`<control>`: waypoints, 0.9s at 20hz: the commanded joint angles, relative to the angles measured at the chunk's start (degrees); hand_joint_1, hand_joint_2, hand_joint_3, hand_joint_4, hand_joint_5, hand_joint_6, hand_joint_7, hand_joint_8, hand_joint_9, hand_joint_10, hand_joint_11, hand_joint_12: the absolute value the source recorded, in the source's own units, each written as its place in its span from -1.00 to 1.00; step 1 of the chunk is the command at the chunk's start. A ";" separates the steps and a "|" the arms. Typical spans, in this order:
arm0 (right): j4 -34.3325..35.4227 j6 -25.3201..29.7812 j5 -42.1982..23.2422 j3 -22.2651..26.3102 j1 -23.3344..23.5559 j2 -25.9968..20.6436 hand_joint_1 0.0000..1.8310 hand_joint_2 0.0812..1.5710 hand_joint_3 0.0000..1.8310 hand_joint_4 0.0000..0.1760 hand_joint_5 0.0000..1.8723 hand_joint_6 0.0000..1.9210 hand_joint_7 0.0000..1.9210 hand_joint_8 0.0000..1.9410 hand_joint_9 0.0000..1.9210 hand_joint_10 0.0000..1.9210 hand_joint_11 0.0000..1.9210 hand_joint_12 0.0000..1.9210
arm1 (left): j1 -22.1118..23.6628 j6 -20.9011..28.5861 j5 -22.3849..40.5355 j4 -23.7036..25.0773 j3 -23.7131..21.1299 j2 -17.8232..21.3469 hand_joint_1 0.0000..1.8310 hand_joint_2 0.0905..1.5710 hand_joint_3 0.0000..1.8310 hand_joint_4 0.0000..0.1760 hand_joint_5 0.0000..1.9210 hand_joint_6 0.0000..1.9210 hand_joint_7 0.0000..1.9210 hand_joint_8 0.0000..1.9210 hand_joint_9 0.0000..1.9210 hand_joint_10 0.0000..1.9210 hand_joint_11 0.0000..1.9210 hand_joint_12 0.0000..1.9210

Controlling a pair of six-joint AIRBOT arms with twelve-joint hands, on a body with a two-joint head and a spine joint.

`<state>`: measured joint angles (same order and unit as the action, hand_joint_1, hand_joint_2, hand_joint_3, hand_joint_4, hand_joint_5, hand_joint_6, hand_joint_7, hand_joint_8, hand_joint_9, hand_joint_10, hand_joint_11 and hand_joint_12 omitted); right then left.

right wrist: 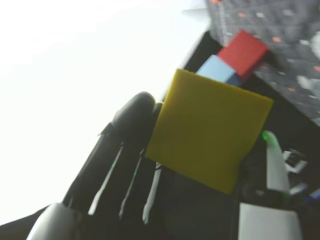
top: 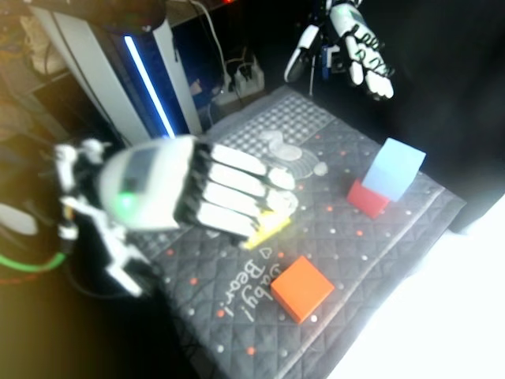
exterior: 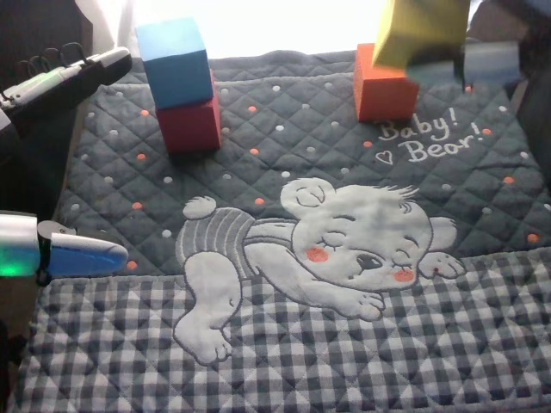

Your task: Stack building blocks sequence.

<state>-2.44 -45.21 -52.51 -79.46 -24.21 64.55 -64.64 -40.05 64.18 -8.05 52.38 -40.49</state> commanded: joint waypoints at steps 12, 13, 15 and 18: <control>2.58 -0.71 8.36 -10.01 5.34 8.14 0.49 0.37 -1.00 -1.00 0.05 0.02 0.08 -0.19 -0.05 0.24 -0.34 0.49 | 1.00 1.02 7.06 0.25 1.07 -0.73 -0.13 -0.08 -1.00 0.38 -1.00 -1.00 -1.00 -1.00 -1.00 -1.00 -1.00 -1.00; 2.79 -0.71 8.82 -10.60 5.34 8.61 0.51 0.37 -1.00 -1.00 0.00 -0.13 0.07 -0.09 0.03 0.27 -0.12 0.51 | 1.01 1.06 7.09 0.25 1.10 -0.79 -0.13 -0.10 -1.00 0.39 -1.00 -1.00 -1.00 -1.00 -1.00 -1.00 -1.00 -1.00; 3.24 -0.71 9.56 -11.67 5.38 9.33 0.51 0.37 -1.00 -1.00 -0.02 -0.17 0.06 -0.07 0.04 0.27 -0.04 0.47 | 1.05 1.13 6.96 0.33 1.19 -0.92 -0.11 -0.10 -1.00 0.13 -0.99 -1.00 -1.00 -1.00 -1.00 -1.00 -1.00 -1.00; 3.65 -0.71 10.23 -12.37 5.39 9.44 0.41 0.31 -1.00 -1.00 0.11 -0.29 0.24 -0.13 0.27 -0.15 0.07 0.45 | 1.38 1.32 6.85 0.47 1.52 -1.32 -0.12 -0.10 -1.00 0.16 -1.00 -1.00 -1.00 -1.00 -1.00 -1.00 -1.00 -1.00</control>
<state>0.25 -45.95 -35.79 -91.33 -19.77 74.56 -63.86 -39.24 64.27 -6.81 53.80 -41.65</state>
